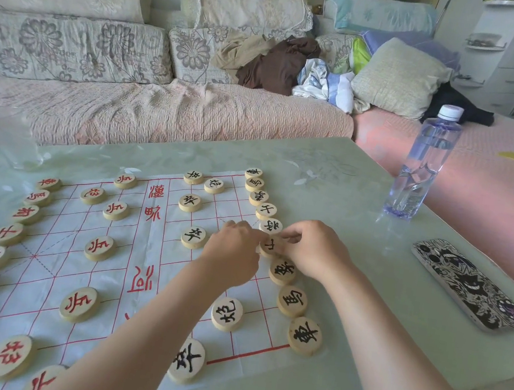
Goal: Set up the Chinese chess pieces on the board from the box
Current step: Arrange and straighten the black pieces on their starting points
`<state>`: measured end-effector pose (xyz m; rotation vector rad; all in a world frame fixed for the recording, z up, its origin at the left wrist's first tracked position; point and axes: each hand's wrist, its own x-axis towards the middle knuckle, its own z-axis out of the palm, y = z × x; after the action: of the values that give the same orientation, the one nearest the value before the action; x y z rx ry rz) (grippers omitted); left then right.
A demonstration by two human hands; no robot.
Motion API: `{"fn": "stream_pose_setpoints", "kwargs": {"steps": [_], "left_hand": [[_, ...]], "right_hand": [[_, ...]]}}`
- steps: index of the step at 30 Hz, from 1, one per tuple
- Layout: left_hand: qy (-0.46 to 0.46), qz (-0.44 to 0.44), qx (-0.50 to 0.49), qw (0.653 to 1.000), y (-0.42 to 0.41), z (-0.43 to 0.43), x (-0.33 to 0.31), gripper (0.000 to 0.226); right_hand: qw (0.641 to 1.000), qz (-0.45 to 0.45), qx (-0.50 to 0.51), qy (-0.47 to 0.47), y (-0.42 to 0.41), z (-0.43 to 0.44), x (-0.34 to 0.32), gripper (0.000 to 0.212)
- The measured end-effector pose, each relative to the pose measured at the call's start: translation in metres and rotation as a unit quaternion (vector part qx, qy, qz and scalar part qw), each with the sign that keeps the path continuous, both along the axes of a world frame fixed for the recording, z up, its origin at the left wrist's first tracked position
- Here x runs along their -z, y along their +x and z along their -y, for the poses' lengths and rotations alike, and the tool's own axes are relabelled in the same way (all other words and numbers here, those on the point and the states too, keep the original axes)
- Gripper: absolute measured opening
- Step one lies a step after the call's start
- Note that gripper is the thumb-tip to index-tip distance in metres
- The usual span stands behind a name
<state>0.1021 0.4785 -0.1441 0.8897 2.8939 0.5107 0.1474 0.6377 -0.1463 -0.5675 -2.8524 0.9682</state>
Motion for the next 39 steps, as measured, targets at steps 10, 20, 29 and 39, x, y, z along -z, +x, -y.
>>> {"fn": "stream_pose_setpoints", "kwargs": {"steps": [10, 20, 29, 39], "left_hand": [[0.024, 0.005, -0.008, 1.000, -0.002, 0.005, -0.002, 0.040], [0.049, 0.008, -0.037, 0.998, 0.000, 0.009, 0.001, 0.029], [0.011, 0.005, -0.013, 1.000, 0.003, 0.003, 0.002, 0.038], [0.074, 0.018, -0.057, 0.995, -0.001, 0.005, 0.001, 0.032]], "right_hand": [[0.999, 0.014, 0.012, -0.030, -0.007, -0.003, -0.001, 0.015], [0.998, -0.029, 0.012, -0.060, -0.011, -0.008, 0.009, 0.008], [0.994, 0.004, 0.000, -0.106, -0.014, -0.016, 0.015, 0.010], [0.993, -0.007, -0.010, -0.121, -0.013, -0.015, 0.014, 0.007]]}}
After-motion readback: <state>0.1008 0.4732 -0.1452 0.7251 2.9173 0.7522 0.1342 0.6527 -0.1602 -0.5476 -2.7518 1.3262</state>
